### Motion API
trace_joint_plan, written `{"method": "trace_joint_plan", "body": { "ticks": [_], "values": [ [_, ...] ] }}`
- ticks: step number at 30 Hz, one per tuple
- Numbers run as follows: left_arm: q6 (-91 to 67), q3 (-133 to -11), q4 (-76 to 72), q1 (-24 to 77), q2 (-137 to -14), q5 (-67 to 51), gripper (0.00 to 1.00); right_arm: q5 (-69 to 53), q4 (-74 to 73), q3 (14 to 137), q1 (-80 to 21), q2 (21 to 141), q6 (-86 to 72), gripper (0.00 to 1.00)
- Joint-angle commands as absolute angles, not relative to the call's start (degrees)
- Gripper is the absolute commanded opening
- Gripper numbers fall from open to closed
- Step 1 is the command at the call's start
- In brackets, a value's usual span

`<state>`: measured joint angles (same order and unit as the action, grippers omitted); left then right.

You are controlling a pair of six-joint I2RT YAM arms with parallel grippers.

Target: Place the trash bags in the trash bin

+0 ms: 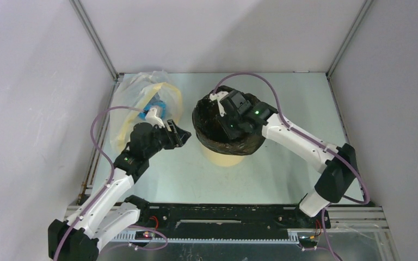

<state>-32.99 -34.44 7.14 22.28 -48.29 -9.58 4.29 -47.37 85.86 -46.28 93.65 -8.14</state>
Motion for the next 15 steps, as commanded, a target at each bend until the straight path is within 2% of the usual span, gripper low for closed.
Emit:
{"method": "trace_joint_plan", "body": {
  "ticks": [1, 6, 12, 15],
  "values": [
    [-32.61, -35.26, 7.03, 22.46, -47.11, -9.34, 0.67, 0.75, -46.37, 88.96, -46.14, 88.15, -8.09, 0.24],
    [-32.70, -34.73, 7.03, 22.42, -46.80, -9.64, 0.69, 0.73, -45.10, 87.55, -46.17, 80.52, -8.93, 0.36],
    [-32.83, -34.50, 7.03, 22.50, -46.76, -10.11, 0.70, 3.32, -41.31, 82.31, -44.56, 68.22, -10.31, 0.56],
    [-32.91, -34.38, 6.96, 22.50, -46.59, -10.26, 0.70, 4.26, -38.37, 78.28, -40.91, 62.37, -12.36, 0.61]
  ]
}}
